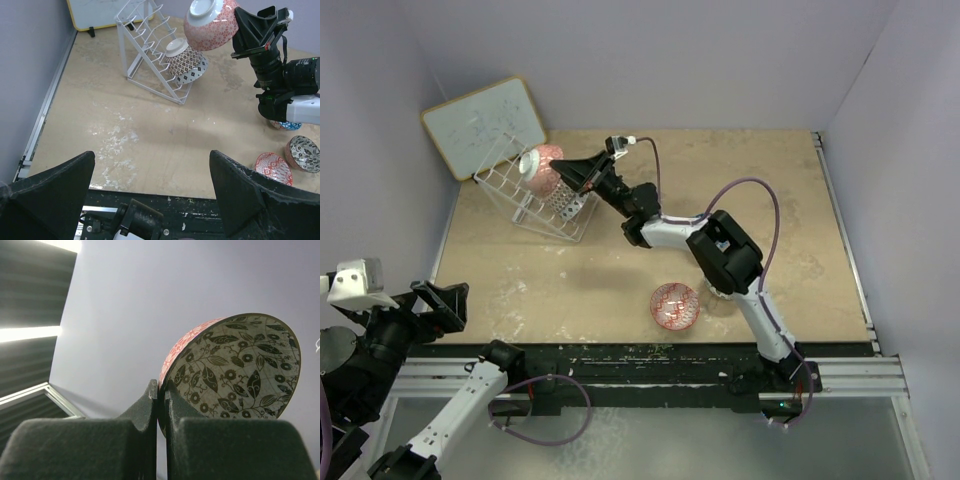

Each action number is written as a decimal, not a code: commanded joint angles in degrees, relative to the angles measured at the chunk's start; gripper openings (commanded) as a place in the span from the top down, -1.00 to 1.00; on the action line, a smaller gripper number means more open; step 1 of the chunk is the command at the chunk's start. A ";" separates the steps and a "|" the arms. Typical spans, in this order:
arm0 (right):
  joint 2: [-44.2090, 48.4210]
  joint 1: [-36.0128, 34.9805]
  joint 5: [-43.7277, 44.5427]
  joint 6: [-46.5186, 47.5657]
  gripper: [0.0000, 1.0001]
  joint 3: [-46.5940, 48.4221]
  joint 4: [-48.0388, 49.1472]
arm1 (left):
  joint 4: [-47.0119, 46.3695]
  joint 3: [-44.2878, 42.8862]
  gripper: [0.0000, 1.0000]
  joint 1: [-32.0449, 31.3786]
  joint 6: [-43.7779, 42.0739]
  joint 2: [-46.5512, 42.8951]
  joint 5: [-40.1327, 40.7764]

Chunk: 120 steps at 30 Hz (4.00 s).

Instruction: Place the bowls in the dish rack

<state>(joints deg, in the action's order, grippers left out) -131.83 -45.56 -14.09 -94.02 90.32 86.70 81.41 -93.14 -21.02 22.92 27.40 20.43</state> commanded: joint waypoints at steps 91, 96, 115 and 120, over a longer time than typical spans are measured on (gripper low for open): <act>-6.78 2.26 3.16 -4.51 0.51 9.87 -26.42 | 0.33 -1.02 -0.98 0.13 -0.91 0.73 2.26; -4.49 2.34 3.73 -3.25 0.34 8.66 -31.64 | 0.33 -1.24 -0.99 0.14 -0.89 0.66 2.22; 2.15 2.44 5.29 -0.85 0.18 0.95 -38.43 | 0.78 -1.41 -0.98 0.16 -0.41 0.07 2.16; 4.99 2.45 5.41 0.35 0.19 -1.82 -37.64 | 0.61 -1.27 -0.98 0.15 -0.24 0.11 1.91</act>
<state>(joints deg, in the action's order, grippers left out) -132.05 -43.27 -9.74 -95.64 90.59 47.92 82.39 -93.54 -21.02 22.92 27.38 22.33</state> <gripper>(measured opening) 0.406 0.990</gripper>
